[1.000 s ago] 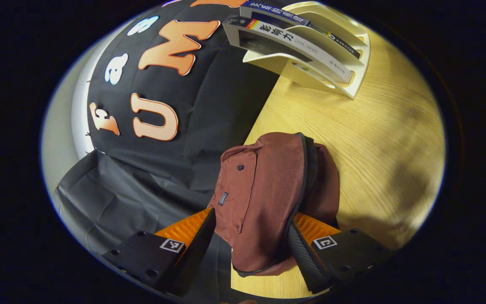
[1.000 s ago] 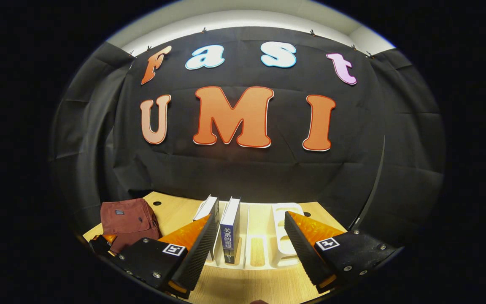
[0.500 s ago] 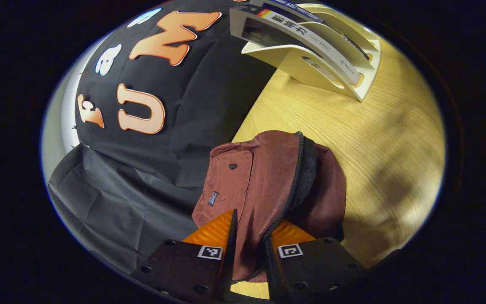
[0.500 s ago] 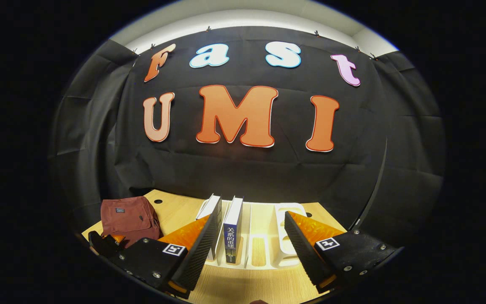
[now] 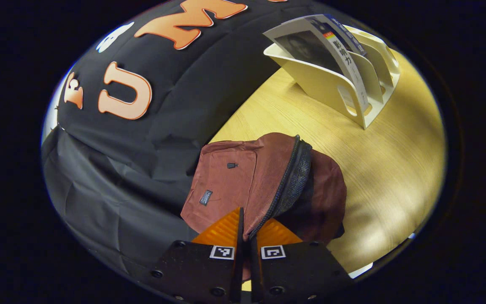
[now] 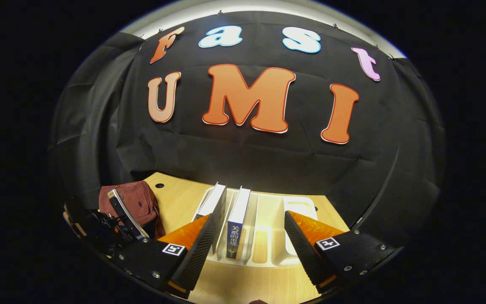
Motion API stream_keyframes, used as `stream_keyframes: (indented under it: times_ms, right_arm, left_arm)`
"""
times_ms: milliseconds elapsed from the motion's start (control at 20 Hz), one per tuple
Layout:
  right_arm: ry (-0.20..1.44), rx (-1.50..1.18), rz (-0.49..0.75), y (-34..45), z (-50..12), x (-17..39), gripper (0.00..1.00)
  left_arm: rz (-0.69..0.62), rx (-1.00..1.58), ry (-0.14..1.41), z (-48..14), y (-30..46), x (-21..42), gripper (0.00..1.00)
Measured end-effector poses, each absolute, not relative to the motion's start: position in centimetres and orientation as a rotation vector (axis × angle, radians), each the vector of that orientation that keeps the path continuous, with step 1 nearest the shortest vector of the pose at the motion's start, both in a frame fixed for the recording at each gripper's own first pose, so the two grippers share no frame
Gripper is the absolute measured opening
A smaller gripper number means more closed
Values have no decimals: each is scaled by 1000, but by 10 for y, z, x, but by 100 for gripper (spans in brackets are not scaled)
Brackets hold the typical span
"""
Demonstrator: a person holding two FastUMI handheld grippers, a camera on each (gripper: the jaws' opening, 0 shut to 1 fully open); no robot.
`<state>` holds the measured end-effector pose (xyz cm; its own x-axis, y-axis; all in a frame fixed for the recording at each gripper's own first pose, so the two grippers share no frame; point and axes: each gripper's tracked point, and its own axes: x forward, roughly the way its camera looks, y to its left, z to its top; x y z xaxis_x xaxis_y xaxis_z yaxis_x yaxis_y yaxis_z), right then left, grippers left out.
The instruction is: Open the schoolbag, grab two books from the bookshelf and put them into the schoolbag.
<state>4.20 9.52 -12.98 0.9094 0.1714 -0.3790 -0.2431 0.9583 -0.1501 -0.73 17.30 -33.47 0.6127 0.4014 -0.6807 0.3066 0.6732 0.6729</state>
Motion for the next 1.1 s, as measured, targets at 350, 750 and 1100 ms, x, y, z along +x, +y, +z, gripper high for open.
stream_keyframes:
  times_ms: [350, 750, 1100]
  right_arm:
    - [523, -317, 273, 136, -144, 76, 97]
    - [783, -366, 291, 178, -175, 118, 98]
    - [1075, -403, 248, 187, -223, 136, 98]
  left_arm:
    - [-57, 654, 1024, -283, 198, 14, 7]
    - [-219, 467, 1086, -237, 226, 51, 7]
    - [-325, 405, 1110, -224, 229, 55, 7]
